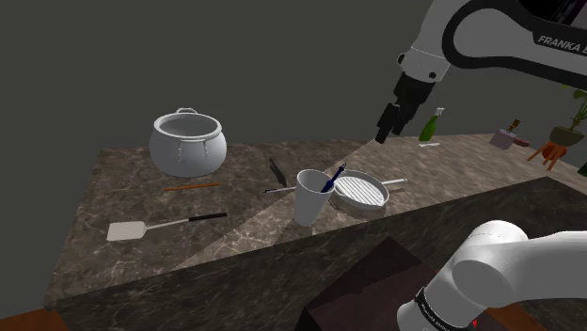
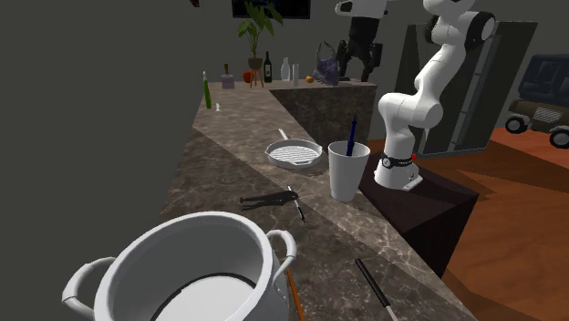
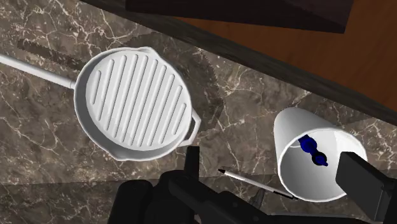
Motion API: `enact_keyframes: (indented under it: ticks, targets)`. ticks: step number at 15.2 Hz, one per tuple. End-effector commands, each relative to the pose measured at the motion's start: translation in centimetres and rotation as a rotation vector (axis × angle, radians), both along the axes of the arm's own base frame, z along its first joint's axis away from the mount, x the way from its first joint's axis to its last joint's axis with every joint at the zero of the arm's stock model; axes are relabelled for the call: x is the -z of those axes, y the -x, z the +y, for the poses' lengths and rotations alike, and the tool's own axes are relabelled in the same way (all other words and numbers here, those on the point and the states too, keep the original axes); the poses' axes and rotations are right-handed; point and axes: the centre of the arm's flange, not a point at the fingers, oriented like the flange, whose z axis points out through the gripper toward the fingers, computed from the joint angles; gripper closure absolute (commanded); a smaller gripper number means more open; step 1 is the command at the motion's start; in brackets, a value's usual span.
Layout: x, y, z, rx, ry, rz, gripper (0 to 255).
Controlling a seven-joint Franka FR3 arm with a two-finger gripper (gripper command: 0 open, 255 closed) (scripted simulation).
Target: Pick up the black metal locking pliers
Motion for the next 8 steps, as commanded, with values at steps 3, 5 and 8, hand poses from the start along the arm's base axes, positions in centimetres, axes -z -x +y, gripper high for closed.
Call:
enact_keyframes:
  ticks: [3,5,8]
  targets:
    - [1.4,-2.4,0.6,0.019,-0.006,0.015,0]
    - [2.8,-4.7,1.2,0.039,-0.011,0.031,0]
    - [5.1,-8.2,2.0,0.068,-0.020,0.054,0]
